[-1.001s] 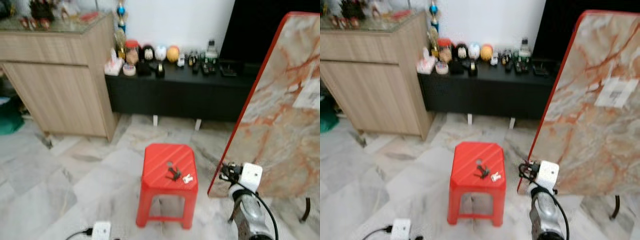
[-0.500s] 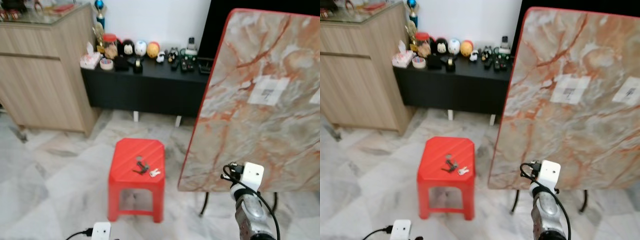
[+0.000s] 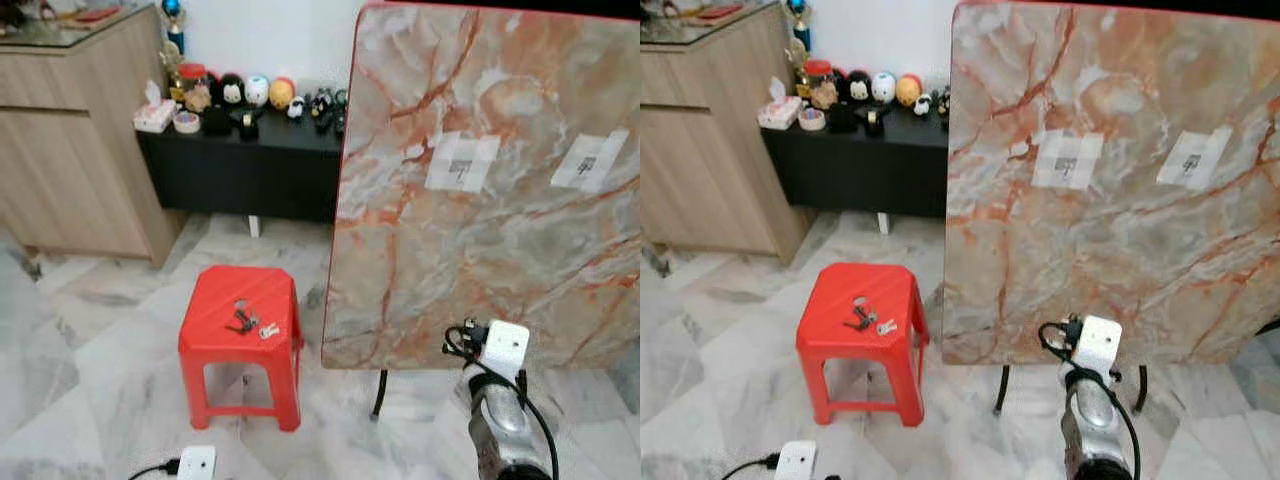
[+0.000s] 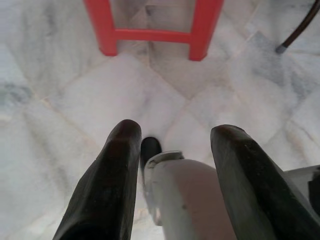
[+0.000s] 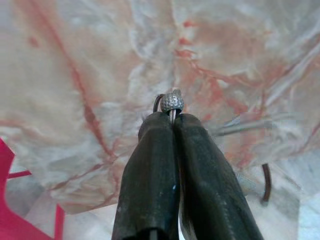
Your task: Hang keys on a hook
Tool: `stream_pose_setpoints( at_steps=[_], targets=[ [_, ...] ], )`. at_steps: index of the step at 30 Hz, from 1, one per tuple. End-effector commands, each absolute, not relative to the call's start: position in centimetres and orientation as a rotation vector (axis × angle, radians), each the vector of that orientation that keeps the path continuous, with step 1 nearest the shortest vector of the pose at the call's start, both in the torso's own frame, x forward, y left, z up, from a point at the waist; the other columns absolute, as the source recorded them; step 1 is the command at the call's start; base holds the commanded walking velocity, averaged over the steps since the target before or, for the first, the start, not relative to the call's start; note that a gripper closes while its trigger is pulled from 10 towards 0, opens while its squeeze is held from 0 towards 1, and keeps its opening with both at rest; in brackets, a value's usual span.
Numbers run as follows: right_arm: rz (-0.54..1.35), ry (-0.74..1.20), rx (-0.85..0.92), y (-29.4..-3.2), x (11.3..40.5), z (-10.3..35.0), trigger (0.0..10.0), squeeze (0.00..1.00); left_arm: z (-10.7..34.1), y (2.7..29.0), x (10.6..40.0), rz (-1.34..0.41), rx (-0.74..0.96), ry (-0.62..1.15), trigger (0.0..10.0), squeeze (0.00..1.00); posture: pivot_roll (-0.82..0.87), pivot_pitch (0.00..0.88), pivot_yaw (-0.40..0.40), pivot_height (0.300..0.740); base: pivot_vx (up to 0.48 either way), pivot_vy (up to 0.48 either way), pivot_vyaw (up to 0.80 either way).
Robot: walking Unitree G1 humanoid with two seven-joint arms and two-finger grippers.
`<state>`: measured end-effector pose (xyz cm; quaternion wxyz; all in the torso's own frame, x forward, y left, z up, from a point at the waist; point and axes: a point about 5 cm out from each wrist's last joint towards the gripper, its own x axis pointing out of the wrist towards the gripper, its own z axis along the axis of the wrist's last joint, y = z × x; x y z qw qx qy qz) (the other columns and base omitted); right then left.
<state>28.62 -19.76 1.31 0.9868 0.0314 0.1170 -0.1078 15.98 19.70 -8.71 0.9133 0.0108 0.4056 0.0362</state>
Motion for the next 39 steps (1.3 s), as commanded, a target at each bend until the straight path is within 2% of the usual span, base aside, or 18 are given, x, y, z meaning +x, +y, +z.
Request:
stream_pose_setpoints(
  at_steps=[1, 9, 24, 39],
  targets=[
    [-0.216, 0.122, -0.006, -20.0, 29.9, 3.5, 10.0, 0.00, -8.8, 20.1, 15.5, 0.077, 0.029, 0.841, 10.0, 0.00, 0.08, 0.000, -0.084, 0.740, 0.000, 0.000, 0.00],
    [-0.213, 0.062, -0.030, -20.1, 30.7, 4.7, 10.0, 0.00, -8.9, 20.3, 15.1, 0.082, 0.022, 0.852, 10.0, 0.00, 0.08, 0.000, -0.083, 0.740, 0.000, 0.000, 0.00],
    [-0.191, 0.067, -0.030, -19.2, 30.6, 4.5, 10.0, 0.00, -8.9, 20.3, 15.5, 0.088, 0.004, 0.861, 10.0, 0.00, 0.08, 0.000, -0.075, 0.740, 0.000, 0.000, 0.00],
    [-0.178, 0.057, -0.025, -18.9, 30.9, 4.7, 10.0, 0.00, -9.1, 20.3, 14.9, 0.087, 0.000, 0.886, 10.0, 0.00, 0.09, 0.000, -0.079, 0.740, 0.275, 0.000, 0.00]
  ],
)
